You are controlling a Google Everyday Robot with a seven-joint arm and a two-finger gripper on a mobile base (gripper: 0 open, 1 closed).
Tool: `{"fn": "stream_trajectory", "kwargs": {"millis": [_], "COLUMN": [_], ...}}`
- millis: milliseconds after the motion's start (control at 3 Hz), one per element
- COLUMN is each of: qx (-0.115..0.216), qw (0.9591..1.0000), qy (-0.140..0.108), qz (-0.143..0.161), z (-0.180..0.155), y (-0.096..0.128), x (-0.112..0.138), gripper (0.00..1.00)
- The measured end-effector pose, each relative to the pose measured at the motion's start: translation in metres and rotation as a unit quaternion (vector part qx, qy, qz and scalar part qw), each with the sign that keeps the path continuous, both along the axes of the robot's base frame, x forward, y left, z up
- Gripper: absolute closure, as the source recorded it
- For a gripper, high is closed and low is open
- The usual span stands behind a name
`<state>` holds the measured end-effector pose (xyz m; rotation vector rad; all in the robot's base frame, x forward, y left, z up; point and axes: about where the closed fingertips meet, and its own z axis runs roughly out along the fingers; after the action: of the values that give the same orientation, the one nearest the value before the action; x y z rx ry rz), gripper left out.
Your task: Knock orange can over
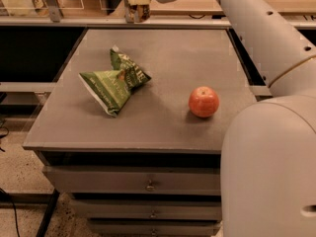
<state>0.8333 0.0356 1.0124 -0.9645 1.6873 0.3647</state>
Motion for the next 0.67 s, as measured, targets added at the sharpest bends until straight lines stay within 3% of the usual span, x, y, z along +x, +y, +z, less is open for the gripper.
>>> {"fn": "stream_trajectory", "kwargs": {"millis": [667], "qx": [-0.04], "qw": [0.9987], "qy": [0.025], "qz": [-0.018], "z": [-0.004], "y": [-0.042], "x": [-0.029], "gripper": [1.0]}}
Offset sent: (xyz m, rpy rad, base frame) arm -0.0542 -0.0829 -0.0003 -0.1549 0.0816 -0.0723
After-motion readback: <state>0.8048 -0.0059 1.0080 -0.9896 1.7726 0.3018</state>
